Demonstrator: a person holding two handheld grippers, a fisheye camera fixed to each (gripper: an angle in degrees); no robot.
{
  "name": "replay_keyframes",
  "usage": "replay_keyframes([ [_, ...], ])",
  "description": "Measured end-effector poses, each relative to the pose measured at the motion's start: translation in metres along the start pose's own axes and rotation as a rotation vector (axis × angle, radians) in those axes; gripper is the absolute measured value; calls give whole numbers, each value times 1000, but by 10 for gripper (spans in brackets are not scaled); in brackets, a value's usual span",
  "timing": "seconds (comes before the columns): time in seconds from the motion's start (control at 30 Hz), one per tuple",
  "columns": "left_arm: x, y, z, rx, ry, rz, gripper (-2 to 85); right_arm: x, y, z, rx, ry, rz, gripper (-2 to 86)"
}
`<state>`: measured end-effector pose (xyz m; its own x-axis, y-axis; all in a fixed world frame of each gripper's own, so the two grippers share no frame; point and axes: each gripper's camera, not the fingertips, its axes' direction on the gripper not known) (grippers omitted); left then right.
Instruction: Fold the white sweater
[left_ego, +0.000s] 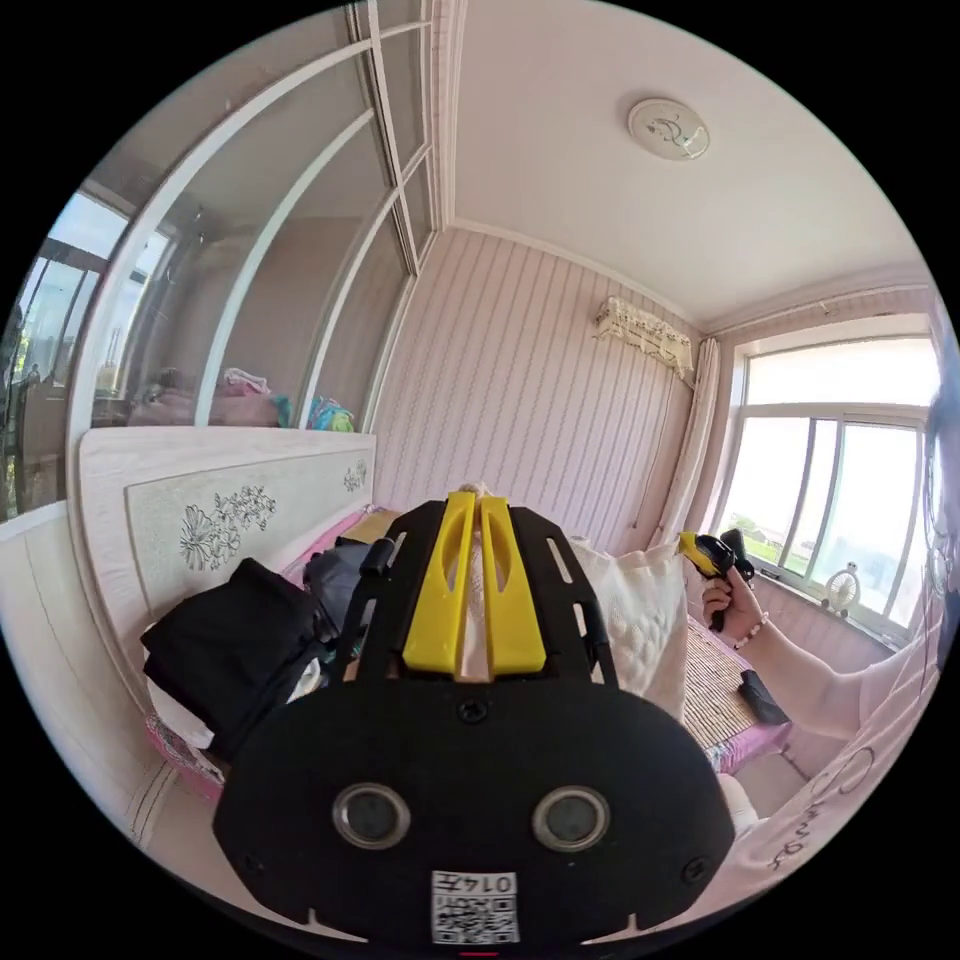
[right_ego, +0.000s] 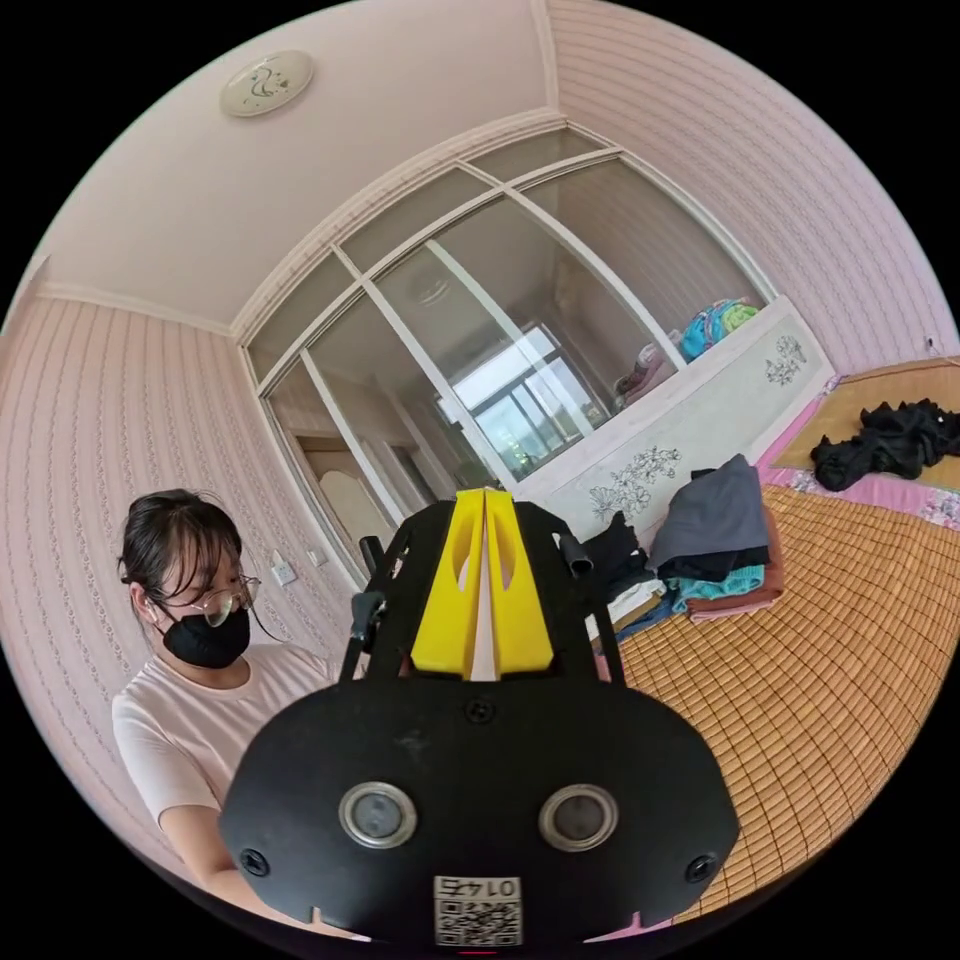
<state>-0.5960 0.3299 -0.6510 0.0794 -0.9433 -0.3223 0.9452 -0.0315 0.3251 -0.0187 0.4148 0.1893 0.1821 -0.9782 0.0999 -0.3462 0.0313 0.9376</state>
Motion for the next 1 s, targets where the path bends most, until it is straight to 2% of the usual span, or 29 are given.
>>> replay_keyframes([
  [0.03,11,1,32,-50,24,-25,-10,6,-1,-29,31,51,13,-5],
  [0.2,79,-18,141,-28,147,-49,-10,26,-29,-141,244,131,53,-6],
  [0.27,102,-44,177,-5,149,-58,-10,23,-57,-182,338,186,32,-6],
  [0.33,127,-73,206,49,148,-65,-10,-3,-92,-226,425,329,-88,-5],
  [0.4,138,-81,217,77,238,-88,-10,-23,-105,-244,440,395,-185,-5],
  [0.5,156,-60,238,32,287,3,-10,-29,-100,-259,342,430,-262,-4],
  [0.57,160,-27,258,-63,285,52,-10,-12,-79,-265,264,471,-218,-4],
  [0.67,155,59,302,-301,260,85,-10,33,-10,-280,225,537,-69,-3],
  [0.77,142,175,341,-523,197,118,-10,86,81,-286,149,659,118,-3],
  [0.87,128,284,369,-717,151,97,-10,144,177,-295,162,684,433,-3],
  [0.93,122,359,384,-921,129,77,-10,176,243,-301,243,658,671,-4],
  [1.0,126,403,385,-1045,163,82,-10,190,277,-299,230,681,805,-4],
])
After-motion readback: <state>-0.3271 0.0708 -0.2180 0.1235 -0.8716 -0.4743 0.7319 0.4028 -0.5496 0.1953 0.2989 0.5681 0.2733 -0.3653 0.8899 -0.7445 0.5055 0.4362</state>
